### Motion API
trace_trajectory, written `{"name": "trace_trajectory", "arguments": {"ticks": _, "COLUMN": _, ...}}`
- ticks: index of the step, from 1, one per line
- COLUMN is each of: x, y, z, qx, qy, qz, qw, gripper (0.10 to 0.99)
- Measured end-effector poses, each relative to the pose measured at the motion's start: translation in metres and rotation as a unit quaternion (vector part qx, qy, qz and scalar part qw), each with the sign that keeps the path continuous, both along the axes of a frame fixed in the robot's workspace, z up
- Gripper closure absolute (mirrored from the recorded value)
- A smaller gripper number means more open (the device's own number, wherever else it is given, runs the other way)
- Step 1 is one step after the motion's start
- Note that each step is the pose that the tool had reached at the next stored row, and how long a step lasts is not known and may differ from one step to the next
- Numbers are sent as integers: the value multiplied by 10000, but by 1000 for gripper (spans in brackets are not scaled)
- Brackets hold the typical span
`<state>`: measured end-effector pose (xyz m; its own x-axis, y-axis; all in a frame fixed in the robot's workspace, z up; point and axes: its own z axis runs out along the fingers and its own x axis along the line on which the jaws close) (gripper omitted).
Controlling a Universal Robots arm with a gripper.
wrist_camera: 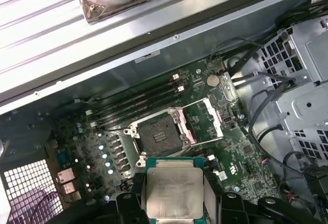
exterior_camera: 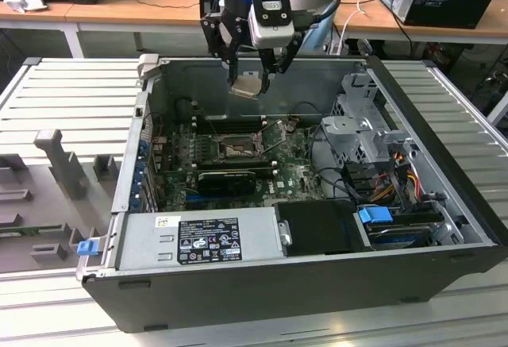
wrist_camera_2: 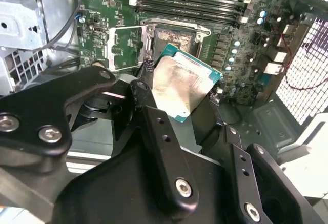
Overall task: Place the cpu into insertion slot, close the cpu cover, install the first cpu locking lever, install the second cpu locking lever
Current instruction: 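Place the cpu into insertion slot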
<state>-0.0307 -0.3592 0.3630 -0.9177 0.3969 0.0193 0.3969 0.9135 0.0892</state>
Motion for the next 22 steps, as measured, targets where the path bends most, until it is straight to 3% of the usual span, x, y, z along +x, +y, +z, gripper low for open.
{"name": "trace_trajectory", "arguments": {"ticks": 7, "x": 0, "y": 0, "z": -1, "qx": -1, "qy": 0, "qz": -433, "qw": 9991, "gripper": 549}}
{"name": "trace_trajectory", "arguments": {"ticks": 14, "x": 0, "y": 0, "z": -3, "qx": -1, "qy": 0, "qz": -936, "qw": 9956, "gripper": 549}}
{"name": "trace_trajectory", "arguments": {"ticks": 19, "x": 0, "y": 0, "z": -6, "qx": -1, "qy": 0, "qz": -1427, "qw": 9898, "gripper": 549}}
{"name": "trace_trajectory", "arguments": {"ticks": 20, "x": 0, "y": 0, "z": -8, "qx": -1, "qy": 0, "qz": -1595, "qw": 9872, "gripper": 549}}
{"name": "trace_trajectory", "arguments": {"ticks": 22, "x": 0, "y": 0, "z": -10, "qx": -1, "qy": 0, "qz": -1793, "qw": 9838, "gripper": 549}}
